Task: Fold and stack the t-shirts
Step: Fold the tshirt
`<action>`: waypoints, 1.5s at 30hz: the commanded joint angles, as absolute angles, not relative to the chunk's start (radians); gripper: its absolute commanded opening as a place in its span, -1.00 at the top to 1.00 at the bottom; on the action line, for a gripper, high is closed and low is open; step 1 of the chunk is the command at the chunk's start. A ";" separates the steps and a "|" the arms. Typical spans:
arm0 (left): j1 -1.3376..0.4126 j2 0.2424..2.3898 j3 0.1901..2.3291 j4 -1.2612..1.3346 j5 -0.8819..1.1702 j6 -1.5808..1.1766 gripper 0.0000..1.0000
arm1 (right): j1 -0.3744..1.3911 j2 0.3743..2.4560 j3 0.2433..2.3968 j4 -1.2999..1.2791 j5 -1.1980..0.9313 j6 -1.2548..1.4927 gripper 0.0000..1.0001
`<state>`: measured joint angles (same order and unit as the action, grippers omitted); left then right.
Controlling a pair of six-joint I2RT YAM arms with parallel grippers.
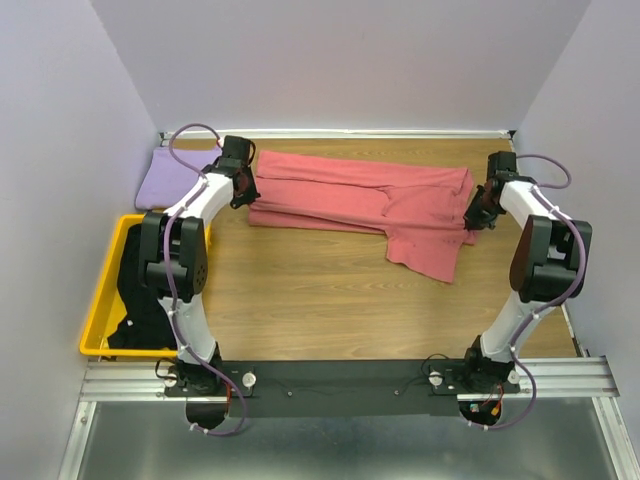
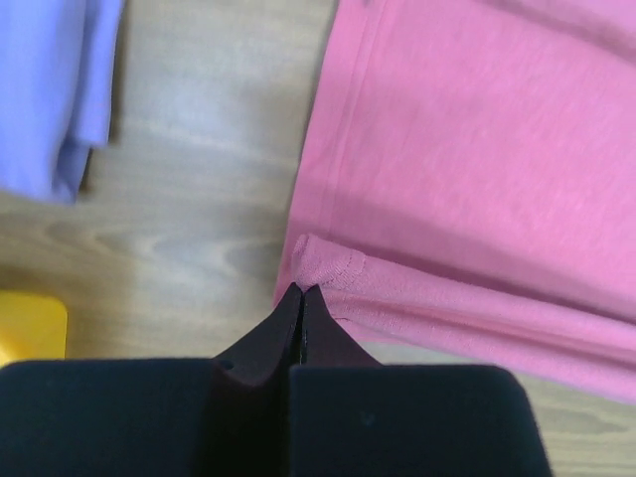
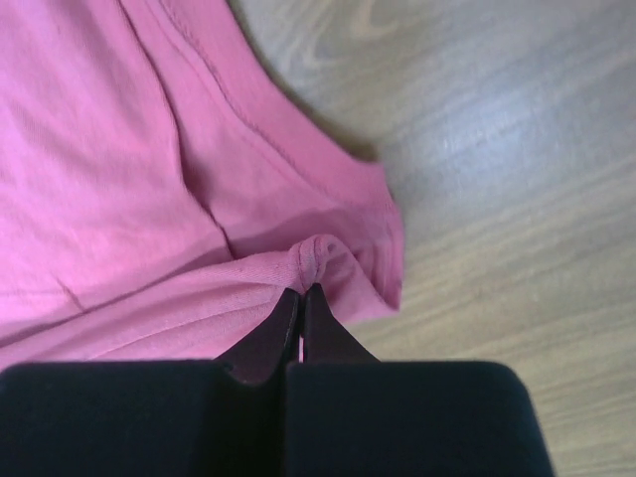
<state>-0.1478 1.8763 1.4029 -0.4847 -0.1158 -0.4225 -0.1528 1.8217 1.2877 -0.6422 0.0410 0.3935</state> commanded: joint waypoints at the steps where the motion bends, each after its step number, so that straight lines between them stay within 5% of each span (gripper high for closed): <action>1: -0.132 1.945 1.477 -0.472 -0.169 -0.408 1.00 | -0.169 1.877 1.348 -0.627 0.074 0.373 0.99; 32: -0.133 2.092 1.491 -0.390 -0.212 -0.437 0.97 | -0.169 2.036 1.465 -0.577 0.040 0.408 0.86; 36: -0.133 2.080 1.491 -0.385 -0.206 -0.436 0.54 | -0.167 2.026 1.459 -0.571 0.040 0.399 0.70; 41: -0.140 2.025 1.477 -0.377 -0.215 -0.442 -0.34 | -0.166 1.970 1.466 -0.566 0.012 0.376 0.26; 45: -0.152 1.961 1.463 -0.373 -0.219 -0.449 -0.71 | -0.158 1.889 1.454 -0.566 -0.027 0.376 -0.02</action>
<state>-0.1455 2.0548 1.4788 -0.3962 -0.1757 -0.4408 -0.1547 1.9881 1.4418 -0.5915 0.0120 0.3847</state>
